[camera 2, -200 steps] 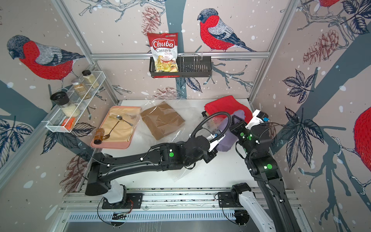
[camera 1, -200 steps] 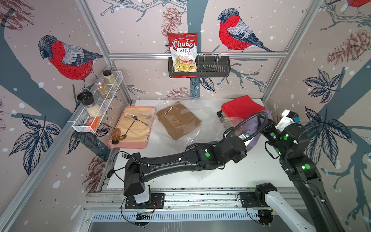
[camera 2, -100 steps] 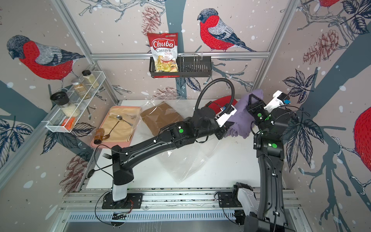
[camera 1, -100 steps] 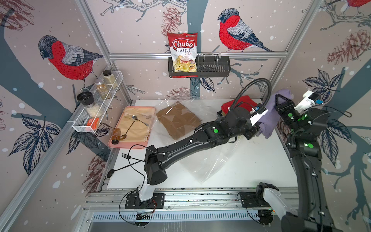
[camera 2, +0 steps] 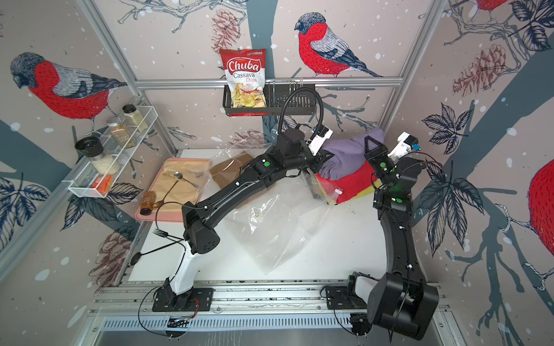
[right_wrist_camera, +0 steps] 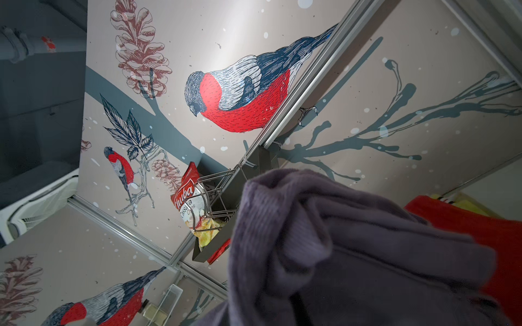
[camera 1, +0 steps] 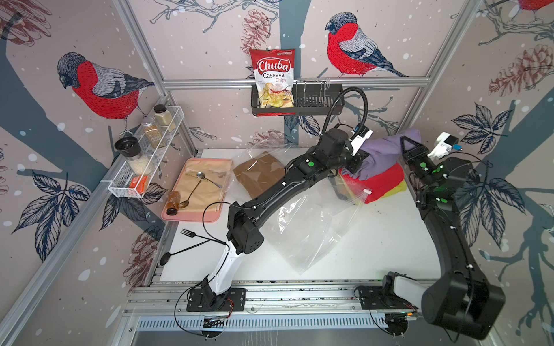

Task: Take the trousers out of the vacuum bag
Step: Place the trousers at the corner of the board.

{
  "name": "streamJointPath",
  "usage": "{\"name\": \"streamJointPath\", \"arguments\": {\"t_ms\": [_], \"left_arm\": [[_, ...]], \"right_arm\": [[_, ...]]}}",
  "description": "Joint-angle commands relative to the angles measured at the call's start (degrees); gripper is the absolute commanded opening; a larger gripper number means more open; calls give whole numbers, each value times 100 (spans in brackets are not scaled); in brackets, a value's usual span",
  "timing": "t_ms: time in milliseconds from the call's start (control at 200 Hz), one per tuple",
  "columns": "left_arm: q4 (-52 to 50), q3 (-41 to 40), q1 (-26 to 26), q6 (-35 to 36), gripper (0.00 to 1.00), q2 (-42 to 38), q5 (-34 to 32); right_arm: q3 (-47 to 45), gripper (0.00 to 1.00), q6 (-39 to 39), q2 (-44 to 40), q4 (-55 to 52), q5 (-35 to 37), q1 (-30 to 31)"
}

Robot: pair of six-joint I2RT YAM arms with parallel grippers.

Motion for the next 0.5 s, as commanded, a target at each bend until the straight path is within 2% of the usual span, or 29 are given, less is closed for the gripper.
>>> {"name": "streamJointPath", "arguments": {"t_ms": [0, 85, 230, 495], "left_arm": [[699, 346, 188, -100, 0, 206, 257], [877, 418, 319, -136, 0, 325, 335], [1235, 418, 457, -110, 0, 420, 202], [1847, 513, 646, -38, 0, 685, 58]], "right_arm": [[11, 0, 462, 381, 1634, -241, 3], [8, 0, 675, 783, 2229, -262, 30], [220, 0, 574, 1231, 2398, -142, 173], [658, 0, 1027, 2244, 3520, -296, 197]]}}
